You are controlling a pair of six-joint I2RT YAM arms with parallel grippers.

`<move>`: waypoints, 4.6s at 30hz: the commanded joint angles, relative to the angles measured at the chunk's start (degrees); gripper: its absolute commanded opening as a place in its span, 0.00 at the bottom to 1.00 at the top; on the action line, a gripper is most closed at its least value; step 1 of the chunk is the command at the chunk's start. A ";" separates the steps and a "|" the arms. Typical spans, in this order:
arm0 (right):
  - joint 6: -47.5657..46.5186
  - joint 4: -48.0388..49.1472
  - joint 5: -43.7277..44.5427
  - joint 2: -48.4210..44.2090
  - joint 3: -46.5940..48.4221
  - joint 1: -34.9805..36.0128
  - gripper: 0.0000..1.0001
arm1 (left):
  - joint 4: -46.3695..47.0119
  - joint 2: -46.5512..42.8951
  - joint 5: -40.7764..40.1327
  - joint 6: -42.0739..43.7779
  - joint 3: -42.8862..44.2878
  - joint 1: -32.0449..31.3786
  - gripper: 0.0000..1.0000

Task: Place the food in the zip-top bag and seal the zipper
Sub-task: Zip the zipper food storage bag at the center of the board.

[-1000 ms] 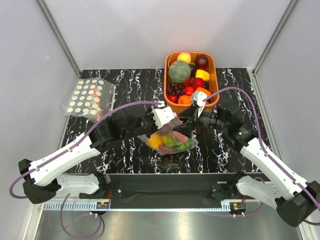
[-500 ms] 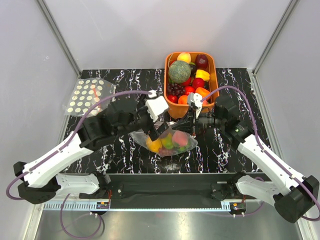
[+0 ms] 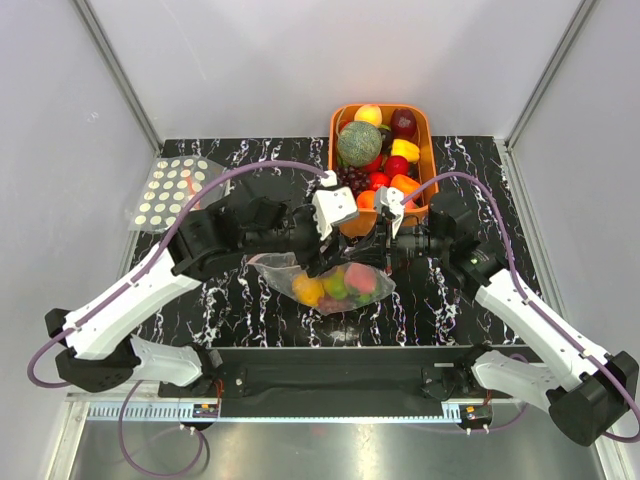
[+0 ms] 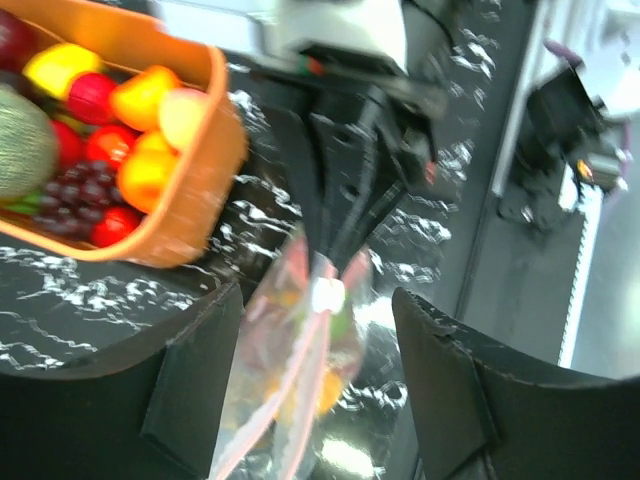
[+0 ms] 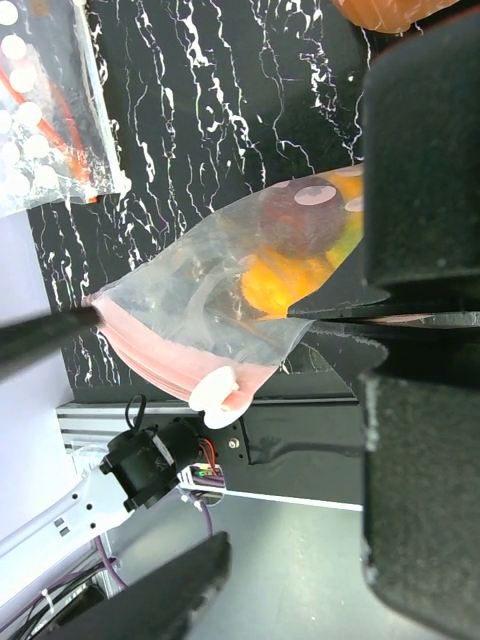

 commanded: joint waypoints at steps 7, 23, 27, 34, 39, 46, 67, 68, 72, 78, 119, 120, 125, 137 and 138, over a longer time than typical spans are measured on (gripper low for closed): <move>-0.24 -0.35 -0.65 -0.49 3.54 0.18 0.04 | -0.37 0.22 3.63 3.65 0.10 -0.17 0.62; 0.73 0.70 -1.35 -0.22 3.63 0.18 0.04 | -0.11 4.97 -2.35 4.79 1.68 -0.34 0.00; 0.82 1.05 -0.92 -0.84 3.28 0.18 0.00 | 1.99 2.52 -5.33 4.61 -1.91 -0.34 0.00; 4.59 5.18 3.91 -4.79 0.21 -1.13 0.00 | 2.61 -0.30 -8.15 4.61 -7.72 -0.34 0.00; 4.42 3.17 1.73 -4.36 0.38 -2.54 0.16 | 5.69 -3.90 -7.80 4.18 -11.59 -0.34 0.00; 3.19 2.19 -6.79 -2.07 2.84 -2.54 0.52 | 5.87 -3.56 -3.24 5.32 -9.31 -0.34 0.00; 0.29 -2.11 -10.67 4.78 7.68 -1.05 0.37 | 5.43 -4.17 1.34 5.67 -7.46 -0.34 0.00; 0.29 -2.03 -10.67 4.96 7.76 -0.87 0.37 | 5.51 -4.17 1.51 5.75 -7.55 -0.34 0.00; 0.46 -1.59 -10.50 5.49 8.11 0.53 0.34 | 5.52 -3.82 1.43 5.67 -7.64 -0.34 0.00; 0.99 -1.41 -9.45 5.67 8.38 0.97 0.00 | 5.17 -3.47 1.43 5.67 -7.72 -0.34 0.00; 11.36 8.79 30.78 -15.16 -1.82 -6.41 0.00 | 7.45 -7.60 -8.59 4.79 -19.06 -0.34 0.00; 11.28 7.92 32.38 -14.99 -1.47 -6.93 0.00 | 7.19 -7.77 -8.68 4.61 -19.24 -0.34 0.00; 10.83 3.17 49.82 -13.15 2.65 -7.90 0.00 | 6.22 -9.00 -9.29 3.39 -19.85 -0.34 0.00; 11.27 -2.72 72.56 -7.09 9.08 -14.83 0.00 | 2.53 -9.71 -11.75 1.10 -21.35 -0.34 0.00; 11.54 -2.99 72.74 -6.64 9.26 -15.45 0.00 | 2.27 -9.62 -12.37 0.92 -21.35 -0.34 0.00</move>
